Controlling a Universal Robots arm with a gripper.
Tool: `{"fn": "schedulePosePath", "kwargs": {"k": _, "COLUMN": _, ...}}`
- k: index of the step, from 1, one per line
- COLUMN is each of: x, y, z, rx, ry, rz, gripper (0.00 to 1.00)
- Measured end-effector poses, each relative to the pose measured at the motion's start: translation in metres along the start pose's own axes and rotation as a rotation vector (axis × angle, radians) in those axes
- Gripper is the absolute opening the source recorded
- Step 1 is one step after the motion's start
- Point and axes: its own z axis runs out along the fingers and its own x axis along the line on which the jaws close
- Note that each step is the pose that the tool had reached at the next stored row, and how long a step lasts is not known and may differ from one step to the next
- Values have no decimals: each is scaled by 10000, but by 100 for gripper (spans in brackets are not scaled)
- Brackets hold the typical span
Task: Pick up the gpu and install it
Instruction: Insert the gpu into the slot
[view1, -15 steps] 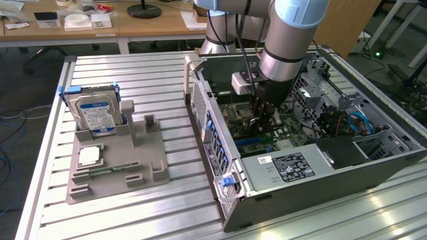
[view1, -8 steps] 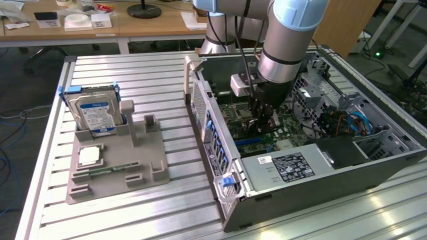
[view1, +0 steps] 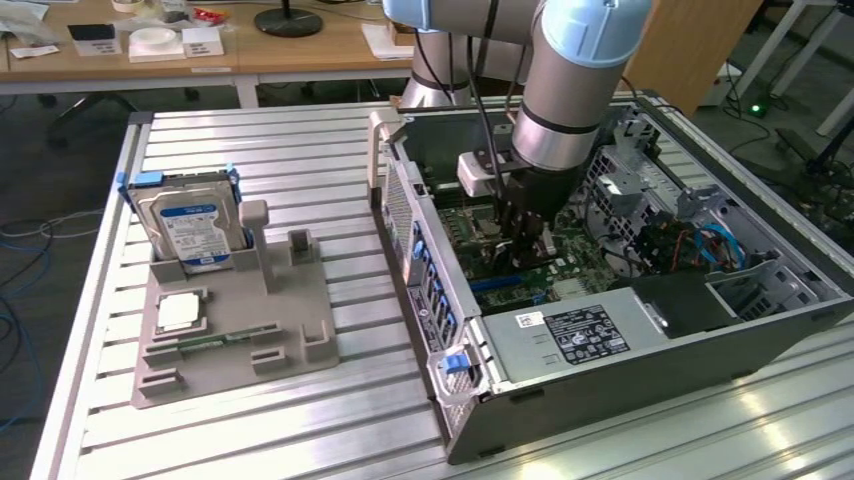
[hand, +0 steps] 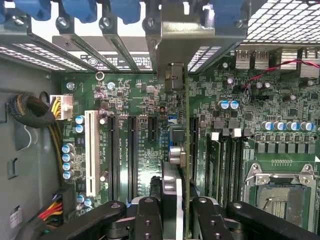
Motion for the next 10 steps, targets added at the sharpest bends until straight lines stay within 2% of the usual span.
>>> {"fn": "schedulePosePath", "kwargs": {"k": 10, "x": 0, "y": 63, "z": 33, "rx": 0, "ry": 0, "rz": -1, "gripper": 28}}
